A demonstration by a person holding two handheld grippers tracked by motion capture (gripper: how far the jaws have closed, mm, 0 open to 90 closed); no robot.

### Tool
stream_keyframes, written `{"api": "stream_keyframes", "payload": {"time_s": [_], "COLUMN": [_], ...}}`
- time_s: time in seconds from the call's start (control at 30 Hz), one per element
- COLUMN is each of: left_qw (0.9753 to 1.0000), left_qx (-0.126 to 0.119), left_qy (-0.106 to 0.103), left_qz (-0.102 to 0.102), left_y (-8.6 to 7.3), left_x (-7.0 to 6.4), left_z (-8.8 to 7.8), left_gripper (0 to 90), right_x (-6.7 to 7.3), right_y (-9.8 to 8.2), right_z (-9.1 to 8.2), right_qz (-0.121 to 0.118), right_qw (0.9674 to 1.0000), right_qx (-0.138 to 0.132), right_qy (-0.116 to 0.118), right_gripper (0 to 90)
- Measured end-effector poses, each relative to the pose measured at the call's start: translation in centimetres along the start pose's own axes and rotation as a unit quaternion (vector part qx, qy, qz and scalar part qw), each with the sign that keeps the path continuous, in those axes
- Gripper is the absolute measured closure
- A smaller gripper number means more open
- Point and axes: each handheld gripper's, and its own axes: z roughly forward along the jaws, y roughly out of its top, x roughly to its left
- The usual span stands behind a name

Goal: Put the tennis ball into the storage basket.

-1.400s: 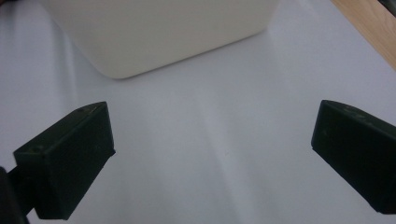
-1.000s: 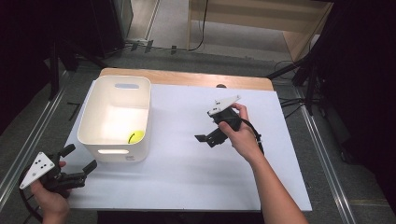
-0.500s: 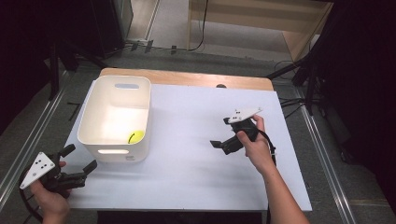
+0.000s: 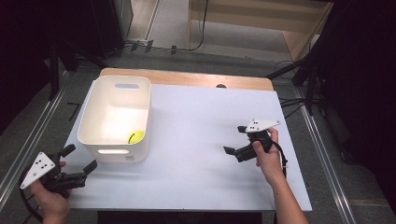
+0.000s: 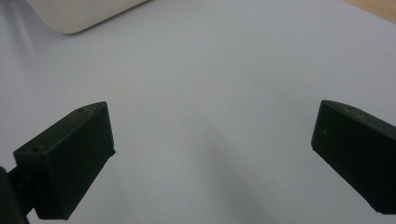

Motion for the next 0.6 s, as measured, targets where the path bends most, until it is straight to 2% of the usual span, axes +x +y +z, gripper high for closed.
{"api": "stream_keyframes", "payload": {"time_s": [0.23,0.6], "left_qw": [1.0,1.0], "left_qx": [-0.001,0.0], "left_qy": [0.001,0.001], "left_qz": [-0.001,0.001], "left_y": [0.0,0.0], "left_x": [0.0,-0.1], "left_z": [0.0,0.0], "left_gripper": [0.0,0.0], "right_x": [-0.5,-0.9], "right_y": [-2.4,-6.1], "right_z": [-1.0,-2.9], "right_qz": [0.02,0.055], "right_qw": [0.9996,0.997], "right_qx": [-0.018,-0.047], "right_qy": [-0.01,-0.028], "right_gripper": [0.0,0.0]}}
